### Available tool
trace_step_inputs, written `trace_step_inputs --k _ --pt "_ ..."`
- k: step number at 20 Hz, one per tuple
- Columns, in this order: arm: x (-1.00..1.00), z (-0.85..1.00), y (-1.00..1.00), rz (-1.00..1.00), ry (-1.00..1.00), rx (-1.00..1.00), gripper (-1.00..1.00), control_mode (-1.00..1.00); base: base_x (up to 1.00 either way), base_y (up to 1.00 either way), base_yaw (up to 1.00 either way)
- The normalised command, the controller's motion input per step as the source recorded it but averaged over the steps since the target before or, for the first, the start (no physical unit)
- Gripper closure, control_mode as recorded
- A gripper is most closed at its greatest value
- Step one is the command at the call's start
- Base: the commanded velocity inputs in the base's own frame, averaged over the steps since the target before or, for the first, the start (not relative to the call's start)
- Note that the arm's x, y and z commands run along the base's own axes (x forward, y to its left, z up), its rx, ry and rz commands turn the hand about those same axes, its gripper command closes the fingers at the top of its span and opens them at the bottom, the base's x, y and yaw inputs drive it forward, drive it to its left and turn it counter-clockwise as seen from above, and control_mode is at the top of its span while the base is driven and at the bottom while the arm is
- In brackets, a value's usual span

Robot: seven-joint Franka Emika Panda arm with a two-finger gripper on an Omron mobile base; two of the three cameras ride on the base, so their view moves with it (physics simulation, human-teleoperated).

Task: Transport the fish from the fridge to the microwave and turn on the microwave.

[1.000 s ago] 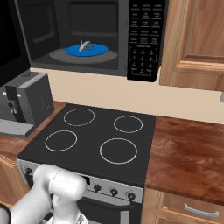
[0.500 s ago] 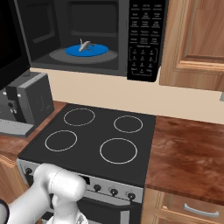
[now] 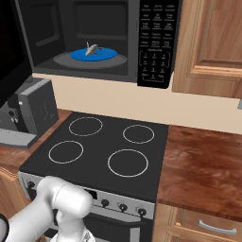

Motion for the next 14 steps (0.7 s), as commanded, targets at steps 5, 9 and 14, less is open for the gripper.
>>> trace_step_inputs --k 5,9,14 --pt "0.13 0.00 -0.65 -0.21 0.00 0.02 -1.00 -1.00 0.00 0.00 0.00" --pt "0.17 0.00 -0.63 -0.20 0.01 0.02 -1.00 -1.00 0.00 0.00 0.00" --pt "0.19 0.00 -0.58 -0.16 0.00 0.01 -1.00 -1.00 0.00 0.00 0.00"
